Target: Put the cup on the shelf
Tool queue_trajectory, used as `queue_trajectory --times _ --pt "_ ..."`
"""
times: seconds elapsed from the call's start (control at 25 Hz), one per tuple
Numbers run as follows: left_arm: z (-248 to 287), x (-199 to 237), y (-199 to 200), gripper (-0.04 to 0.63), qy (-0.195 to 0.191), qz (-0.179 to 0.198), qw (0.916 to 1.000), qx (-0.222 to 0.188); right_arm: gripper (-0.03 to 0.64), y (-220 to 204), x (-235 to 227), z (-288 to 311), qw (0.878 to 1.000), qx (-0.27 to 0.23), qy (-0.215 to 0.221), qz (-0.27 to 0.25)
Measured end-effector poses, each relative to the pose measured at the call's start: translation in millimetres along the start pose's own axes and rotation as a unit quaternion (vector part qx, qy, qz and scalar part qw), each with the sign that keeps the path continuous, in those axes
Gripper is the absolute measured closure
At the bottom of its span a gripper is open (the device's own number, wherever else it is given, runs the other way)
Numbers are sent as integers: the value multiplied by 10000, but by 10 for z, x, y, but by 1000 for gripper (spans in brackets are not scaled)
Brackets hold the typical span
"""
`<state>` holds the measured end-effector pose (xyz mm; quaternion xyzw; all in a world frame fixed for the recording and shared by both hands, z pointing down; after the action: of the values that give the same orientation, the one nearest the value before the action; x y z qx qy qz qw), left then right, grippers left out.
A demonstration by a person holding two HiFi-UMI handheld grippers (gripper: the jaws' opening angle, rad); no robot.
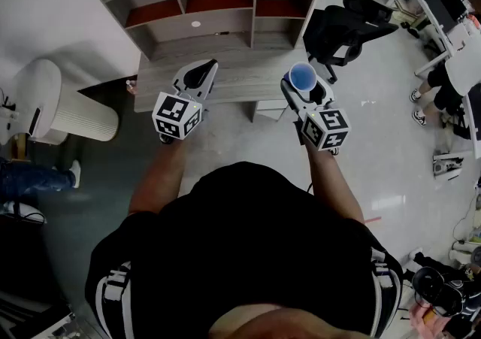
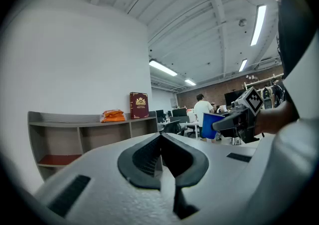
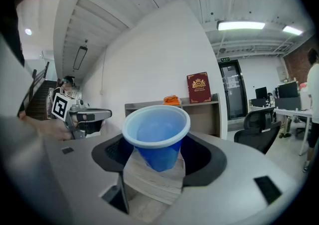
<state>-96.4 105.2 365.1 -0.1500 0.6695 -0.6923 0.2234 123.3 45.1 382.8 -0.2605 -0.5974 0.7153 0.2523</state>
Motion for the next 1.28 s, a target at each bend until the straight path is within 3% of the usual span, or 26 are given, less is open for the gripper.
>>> queue_trajectory --times 0.2,0.64,0.84,1.28 --pt "111 -32 -4 578 -103 -352 9992 -172 321 -74 -133 9 10000 46 6 31" --pt "373 -226 -95 578 -221 -428 9987 -136 319 -47 -409 -106 9998 13 14 185" --pt "387 -180 -141 578 -297 -715 9968 -206 319 -25 -428 -101 9998 11 -19 195" --pt "729 109 -164 578 -607 -560 9963 -230 319 -66 -545 109 9992 71 -316 253"
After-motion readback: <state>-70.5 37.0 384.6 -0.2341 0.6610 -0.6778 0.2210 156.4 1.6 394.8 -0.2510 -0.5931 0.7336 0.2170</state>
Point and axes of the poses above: the fingertips, and each gripper's own axes: z forward along the fingers, x to its left, y out of its top, the point moved 3 cm from there along -z, backward along the fingers, and after that the axes turned 10 degrees about -y, right-handed, at the moved point
